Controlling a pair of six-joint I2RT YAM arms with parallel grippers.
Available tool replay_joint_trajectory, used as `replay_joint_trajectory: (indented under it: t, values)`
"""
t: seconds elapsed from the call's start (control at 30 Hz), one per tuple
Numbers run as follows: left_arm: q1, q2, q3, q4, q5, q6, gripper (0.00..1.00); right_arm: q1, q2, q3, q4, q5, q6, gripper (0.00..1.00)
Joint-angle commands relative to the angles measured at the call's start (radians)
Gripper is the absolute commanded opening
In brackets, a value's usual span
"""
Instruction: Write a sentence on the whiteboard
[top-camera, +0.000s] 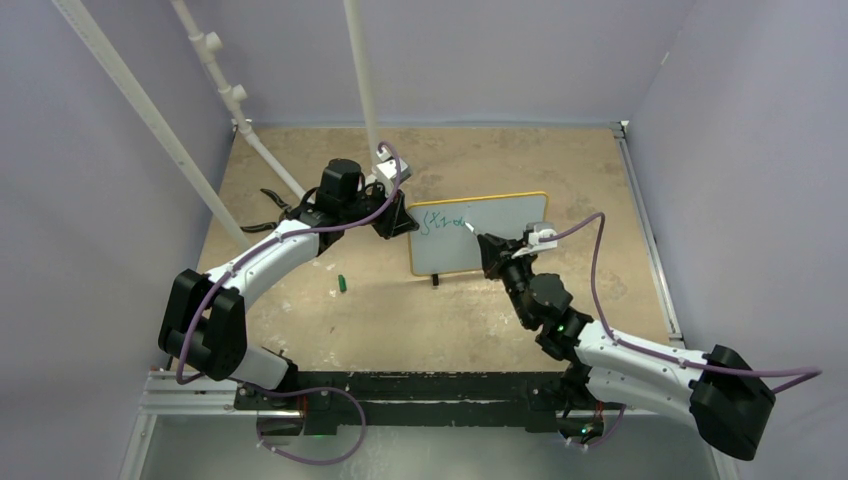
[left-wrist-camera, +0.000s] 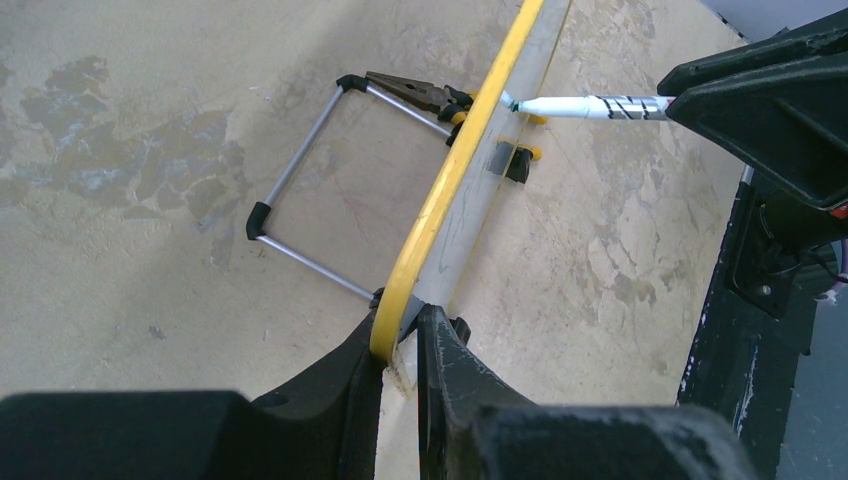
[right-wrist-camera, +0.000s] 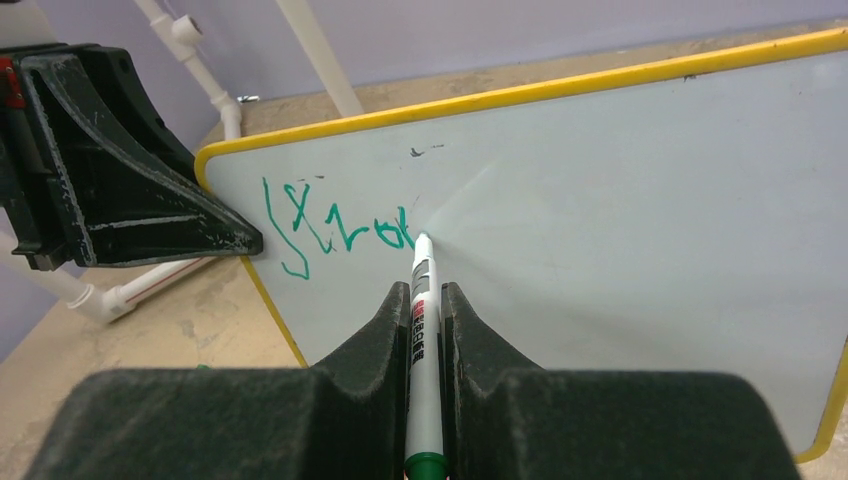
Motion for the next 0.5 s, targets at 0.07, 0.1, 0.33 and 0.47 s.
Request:
replay_joint_trajectory:
  t: [0.07, 0.1, 0.33, 0.47]
  values:
    - [0.000, -0.020, 0.001, 0.006, -0.037, 0.032, 0.00, -0.005, -0.017, 0.038, 0.058, 0.053, -0.046, 0.00]
    - [0.000, -0.019, 0.001, 0.006, -0.037, 0.032, 0.00, -0.005, -0.018, 0.037, 0.062, 0.053, -0.047, 0.00]
    - [0.000, -0.019, 0.001, 0.006, -0.037, 0.032, 0.00, -0.005, -0.025, 0.028, 0.078, 0.052, -0.051, 0.00]
    - [0.000, -0.019, 0.001, 0.007, -0.038, 0.032, 0.00, -0.005, -0.015, 0.027, 0.069, 0.051, -0.049, 0.00]
